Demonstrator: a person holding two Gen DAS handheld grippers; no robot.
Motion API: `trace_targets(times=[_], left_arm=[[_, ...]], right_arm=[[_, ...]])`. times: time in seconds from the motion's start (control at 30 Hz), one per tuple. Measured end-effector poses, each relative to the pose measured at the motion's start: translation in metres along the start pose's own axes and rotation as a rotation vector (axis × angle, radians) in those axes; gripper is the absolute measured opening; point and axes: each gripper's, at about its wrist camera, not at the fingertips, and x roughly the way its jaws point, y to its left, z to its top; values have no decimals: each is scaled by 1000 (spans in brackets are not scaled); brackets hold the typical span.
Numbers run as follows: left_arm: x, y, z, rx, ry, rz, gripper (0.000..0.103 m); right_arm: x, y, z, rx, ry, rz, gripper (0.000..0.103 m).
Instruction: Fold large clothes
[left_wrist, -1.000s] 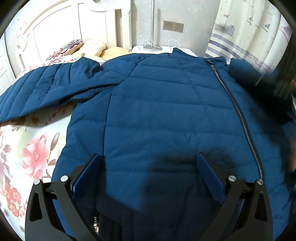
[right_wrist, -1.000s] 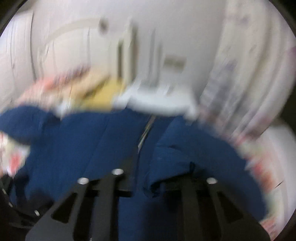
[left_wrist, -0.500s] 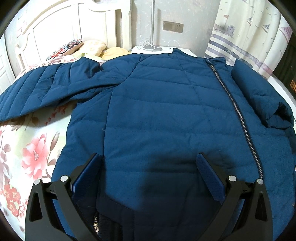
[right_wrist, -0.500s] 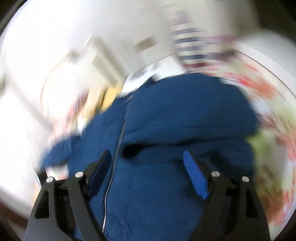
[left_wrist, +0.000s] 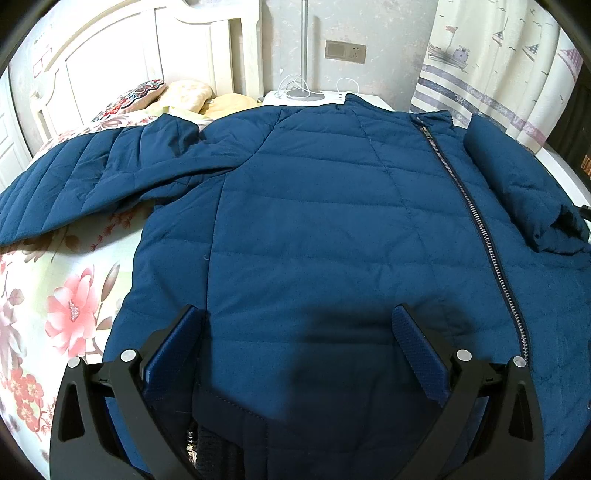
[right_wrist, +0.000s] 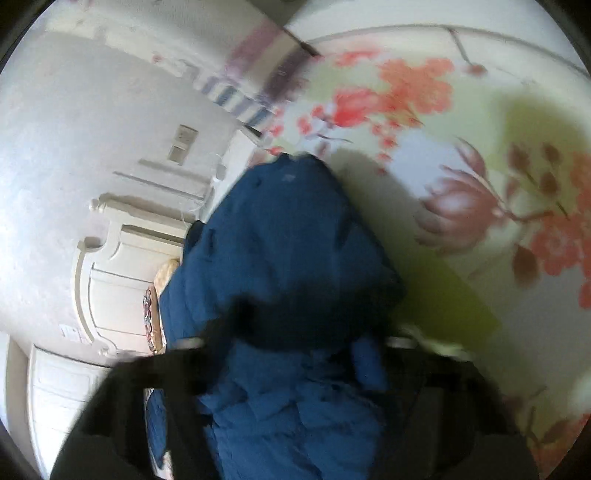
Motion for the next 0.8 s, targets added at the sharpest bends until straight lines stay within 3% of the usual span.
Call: trace_targets(times=[0.1,0.17,0.27,0.33,0.37,0.4,0.47,0.57,0.67,0.8], left_arm=[[0,1,0,-3,-1,-3,99],[0,2,-1,-4,-2,-7,99],[-1,4,-2,-14,-7,-19,99],[-2,7,-2,-26,-12,-36,99],[-3,8,-2,-32,-15,-45,99],[-3,10,-2,-41,-18,-57,99],[-4,13,-2,-52,-24,-72,99],[-6,16,-2,-68,-31,-95,99],[-7,18,-3,-73,-35,-102,99],[-10,23,-4,-99,-45,-136,99]], right_arm=[[-23,67,-13,-263,-166,-59,24],[-29,121,-33,-466,-198,-25,23],[-12,210,-91,-820,-148,43,27],[7,243,-123,-942,-1,171,50],[13,251,-133,-964,46,210,59],[17,260,-146,-990,79,249,75],[13,266,-149,-989,88,295,78],[-7,243,-127,-872,75,364,78],[-19,198,-99,-784,-6,218,78],[-13,121,-78,-658,3,55,78]])
